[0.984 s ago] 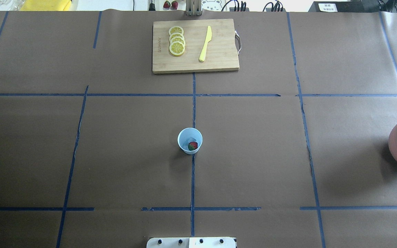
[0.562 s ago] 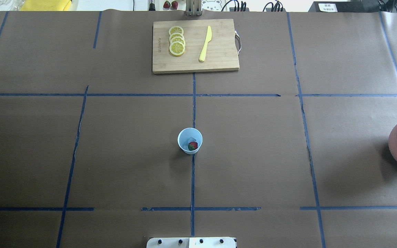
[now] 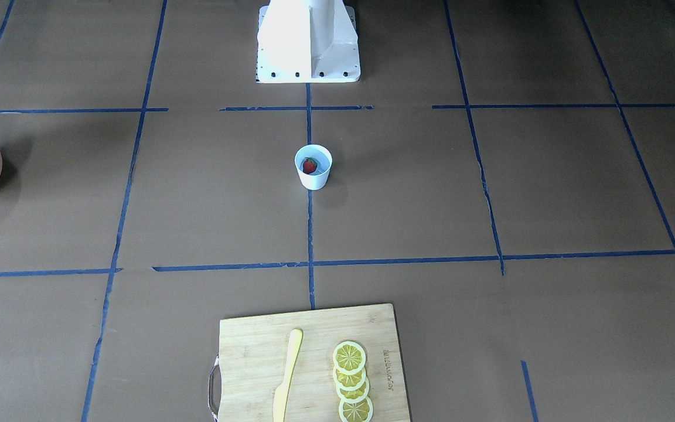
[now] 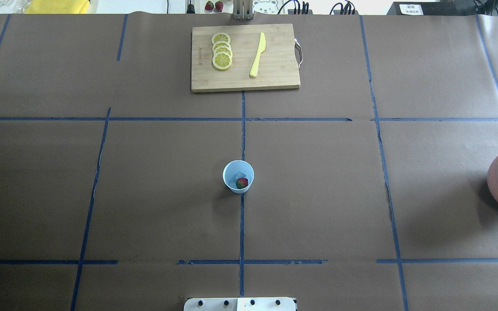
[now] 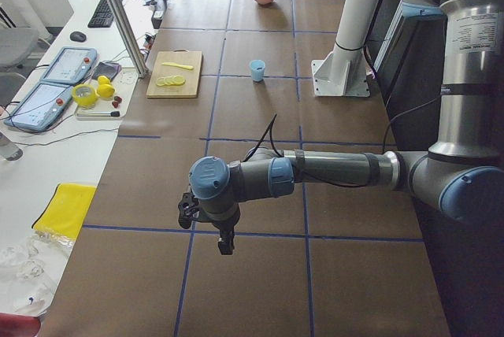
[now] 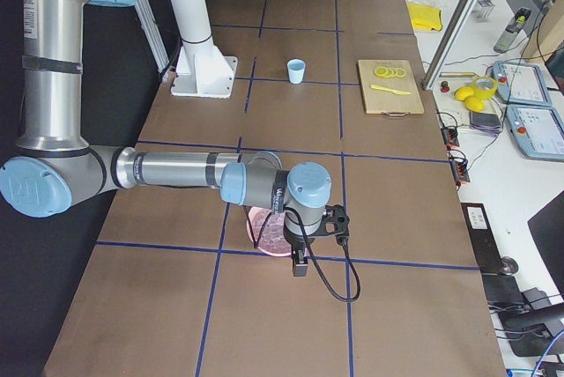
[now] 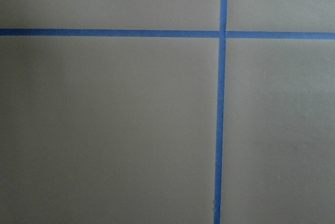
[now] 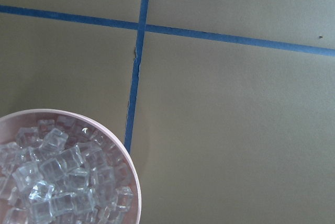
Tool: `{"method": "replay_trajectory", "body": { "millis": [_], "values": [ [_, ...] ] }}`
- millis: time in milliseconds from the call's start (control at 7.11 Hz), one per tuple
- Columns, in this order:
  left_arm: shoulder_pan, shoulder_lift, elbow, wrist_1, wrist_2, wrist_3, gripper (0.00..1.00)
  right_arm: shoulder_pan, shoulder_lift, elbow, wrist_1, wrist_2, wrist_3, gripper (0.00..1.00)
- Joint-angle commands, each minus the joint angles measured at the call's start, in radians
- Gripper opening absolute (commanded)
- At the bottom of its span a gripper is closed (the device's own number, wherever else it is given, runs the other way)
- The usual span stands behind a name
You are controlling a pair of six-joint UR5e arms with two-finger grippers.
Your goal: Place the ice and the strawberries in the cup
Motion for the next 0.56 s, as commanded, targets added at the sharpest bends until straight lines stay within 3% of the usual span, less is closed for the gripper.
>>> {"method": "replay_trajectory", "body": {
  "millis": [0,281,422],
  "values": [
    [0.017,0.059,0.01,-0.155,-0.001,0.004,1.0,-0.02,-0.008,-0.001,0.004,-0.003,0.002,1.0],
    [0.023,0.119,0.011,-0.318,-0.001,0.004,1.0,-0.03,-0.008,-0.018,0.004,-0.001,0.001,1.0],
    [0.027,0.12,0.01,-0.318,-0.002,0.004,1.0,-0.031,-0.008,-0.019,0.007,-0.001,0.001,1.0]
  ]
}}
